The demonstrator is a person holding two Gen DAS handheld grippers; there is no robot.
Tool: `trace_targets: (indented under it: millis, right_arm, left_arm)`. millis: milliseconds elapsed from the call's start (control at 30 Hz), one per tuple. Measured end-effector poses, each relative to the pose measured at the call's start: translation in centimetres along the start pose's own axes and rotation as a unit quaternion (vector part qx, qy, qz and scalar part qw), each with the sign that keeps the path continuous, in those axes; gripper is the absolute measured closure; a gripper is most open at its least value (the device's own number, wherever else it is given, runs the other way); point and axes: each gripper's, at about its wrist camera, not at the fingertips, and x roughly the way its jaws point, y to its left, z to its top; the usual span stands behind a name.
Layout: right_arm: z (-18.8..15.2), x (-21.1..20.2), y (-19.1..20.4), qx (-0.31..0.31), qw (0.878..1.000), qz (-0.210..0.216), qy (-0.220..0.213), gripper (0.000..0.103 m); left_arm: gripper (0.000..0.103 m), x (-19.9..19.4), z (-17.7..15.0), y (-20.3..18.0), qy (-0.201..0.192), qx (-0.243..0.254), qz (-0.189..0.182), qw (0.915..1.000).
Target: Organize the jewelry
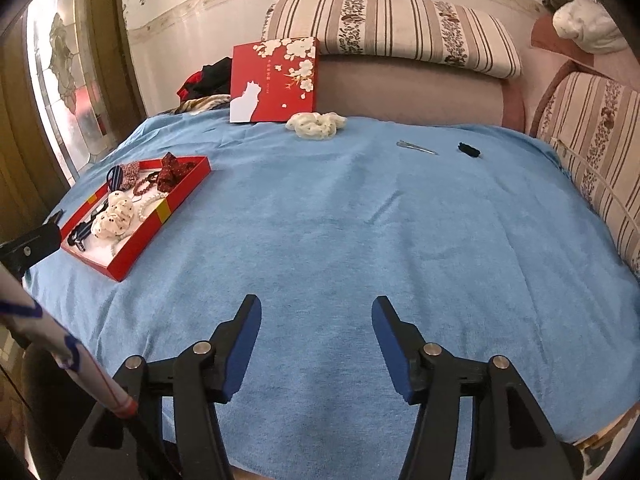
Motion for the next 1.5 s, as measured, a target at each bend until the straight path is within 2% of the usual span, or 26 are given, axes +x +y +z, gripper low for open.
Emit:
trace_targets:
  millis: [267,600,900,1500]
  right_arm:
    - [0.5,0.3,1.8,-0.025,1.000,0.002,0.003,0.040]
    - [2.7,0.3,4.8,-0.064,0.998,0.007,-0.005,0.038]
    - [2.9,0.7,6.7,-0.090,0.996,0.008,-0.002,0.037]
    - [3.8,1.4,7.7,-0.091,0.996,0.007,0.011,0.036]
  left_arm:
    - [0.003,1.1,-0.1,0.7,0.019,-0.003,0.009,0.9998]
    - [0.003,2.4,-0.2,2.1,0.044,-0.019,0.009,0.9988]
    - [0.003,2.8,-0.1,3.4,0.051,-0.032,0.006,0.9982]
    - [0.003,3.5,0.2,5.4,0.063,-0.046,-0.012,0.9969]
